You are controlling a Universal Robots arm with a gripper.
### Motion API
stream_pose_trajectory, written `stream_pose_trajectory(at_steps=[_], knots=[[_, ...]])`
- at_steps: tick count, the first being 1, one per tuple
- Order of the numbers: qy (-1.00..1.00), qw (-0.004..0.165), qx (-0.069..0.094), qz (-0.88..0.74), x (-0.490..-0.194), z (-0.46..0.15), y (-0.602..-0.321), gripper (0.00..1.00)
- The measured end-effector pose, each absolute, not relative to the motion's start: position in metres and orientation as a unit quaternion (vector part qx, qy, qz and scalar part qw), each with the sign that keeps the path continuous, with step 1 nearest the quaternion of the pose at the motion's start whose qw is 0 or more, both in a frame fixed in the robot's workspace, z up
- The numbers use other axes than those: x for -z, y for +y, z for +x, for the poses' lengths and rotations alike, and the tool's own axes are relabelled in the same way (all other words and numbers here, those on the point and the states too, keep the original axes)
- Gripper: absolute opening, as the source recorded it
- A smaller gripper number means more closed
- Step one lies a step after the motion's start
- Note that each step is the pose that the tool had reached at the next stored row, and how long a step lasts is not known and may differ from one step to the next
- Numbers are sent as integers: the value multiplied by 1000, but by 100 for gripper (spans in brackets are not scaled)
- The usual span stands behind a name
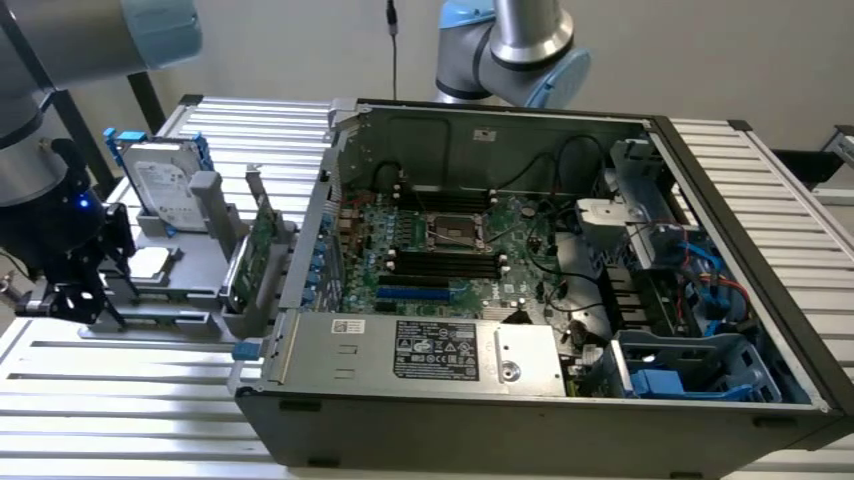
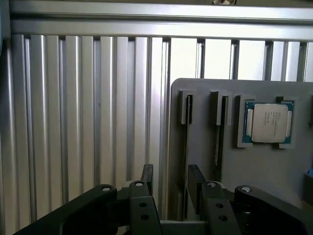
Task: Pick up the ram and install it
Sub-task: 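Pick up the ram and move it above insertion slot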
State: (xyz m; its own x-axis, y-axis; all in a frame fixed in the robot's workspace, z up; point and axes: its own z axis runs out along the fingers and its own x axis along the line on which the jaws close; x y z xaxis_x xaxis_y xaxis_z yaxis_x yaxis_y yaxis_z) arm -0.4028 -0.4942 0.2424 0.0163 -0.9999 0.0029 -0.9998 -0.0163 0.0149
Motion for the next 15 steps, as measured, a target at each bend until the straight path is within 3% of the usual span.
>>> stream_pose_trajectory(at_steps=[15], knots=[[-701, 5, 5, 713, -230, -399, -494, 42]])
